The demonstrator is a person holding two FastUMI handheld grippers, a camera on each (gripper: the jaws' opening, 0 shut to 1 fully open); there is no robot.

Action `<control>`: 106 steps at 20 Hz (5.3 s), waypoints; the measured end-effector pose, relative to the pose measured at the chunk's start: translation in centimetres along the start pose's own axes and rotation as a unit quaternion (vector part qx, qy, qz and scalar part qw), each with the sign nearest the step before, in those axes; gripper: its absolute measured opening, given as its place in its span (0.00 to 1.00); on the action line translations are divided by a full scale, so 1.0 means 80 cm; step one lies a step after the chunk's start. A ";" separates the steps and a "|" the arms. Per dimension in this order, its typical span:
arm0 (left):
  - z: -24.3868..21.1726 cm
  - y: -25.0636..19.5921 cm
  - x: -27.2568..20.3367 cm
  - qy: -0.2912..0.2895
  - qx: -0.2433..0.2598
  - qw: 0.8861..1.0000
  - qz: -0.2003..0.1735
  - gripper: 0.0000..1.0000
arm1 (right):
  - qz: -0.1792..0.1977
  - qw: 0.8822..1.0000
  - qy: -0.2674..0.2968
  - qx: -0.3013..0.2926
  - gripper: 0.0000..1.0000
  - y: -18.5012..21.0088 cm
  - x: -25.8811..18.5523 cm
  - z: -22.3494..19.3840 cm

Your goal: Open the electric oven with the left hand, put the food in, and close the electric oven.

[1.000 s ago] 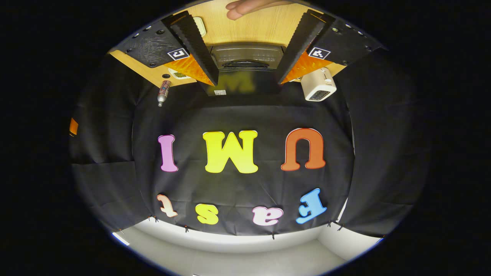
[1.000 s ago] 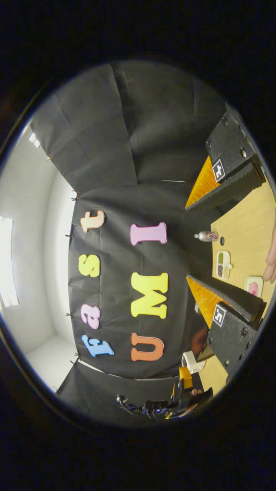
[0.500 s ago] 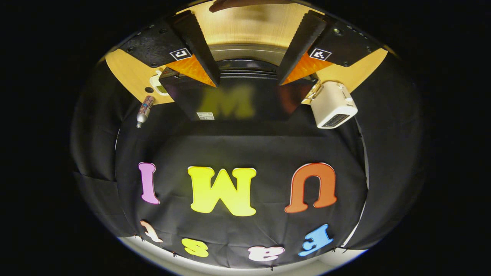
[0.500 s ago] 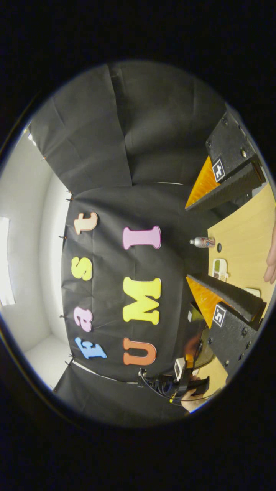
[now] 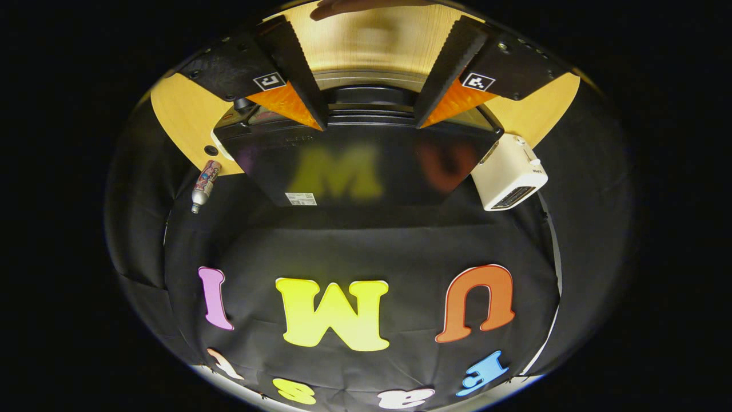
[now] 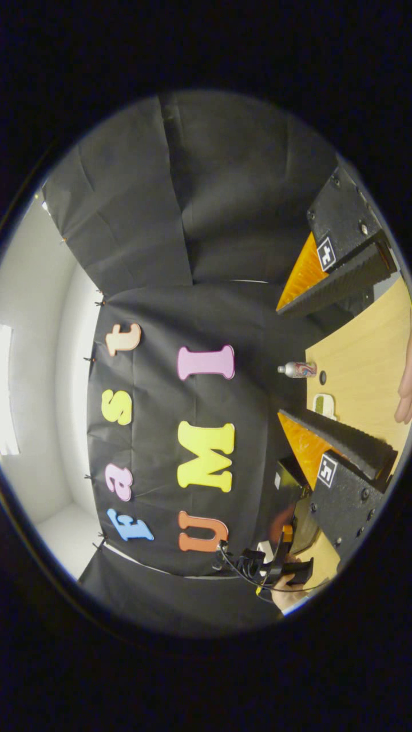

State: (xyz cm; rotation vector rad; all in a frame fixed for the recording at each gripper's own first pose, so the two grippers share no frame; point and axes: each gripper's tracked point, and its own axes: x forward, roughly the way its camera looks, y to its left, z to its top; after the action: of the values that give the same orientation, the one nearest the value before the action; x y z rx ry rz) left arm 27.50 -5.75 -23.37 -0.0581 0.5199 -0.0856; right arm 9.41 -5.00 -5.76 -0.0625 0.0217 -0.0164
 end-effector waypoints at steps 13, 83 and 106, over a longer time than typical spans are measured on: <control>-0.031 -0.006 -0.037 0.010 0.006 1.000 -0.023 0.95 | -0.007 1.000 -0.012 0.002 0.97 -0.001 -0.048 0.016; -0.040 0.014 -0.431 -0.230 0.000 0.973 -0.001 0.96 | 0.166 0.850 0.500 0.019 0.88 0.180 0.064 -0.342; -0.052 0.040 -0.423 -0.217 0.025 0.975 0.036 0.96 | 0.170 0.748 0.627 0.136 0.01 0.218 0.075 -0.458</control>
State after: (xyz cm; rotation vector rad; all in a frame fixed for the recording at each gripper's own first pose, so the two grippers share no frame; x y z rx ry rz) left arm -3.62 0.56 -10.50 -0.0067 0.0822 -0.0135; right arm 14.89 10.05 -43.58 0.2605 1.3990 0.3119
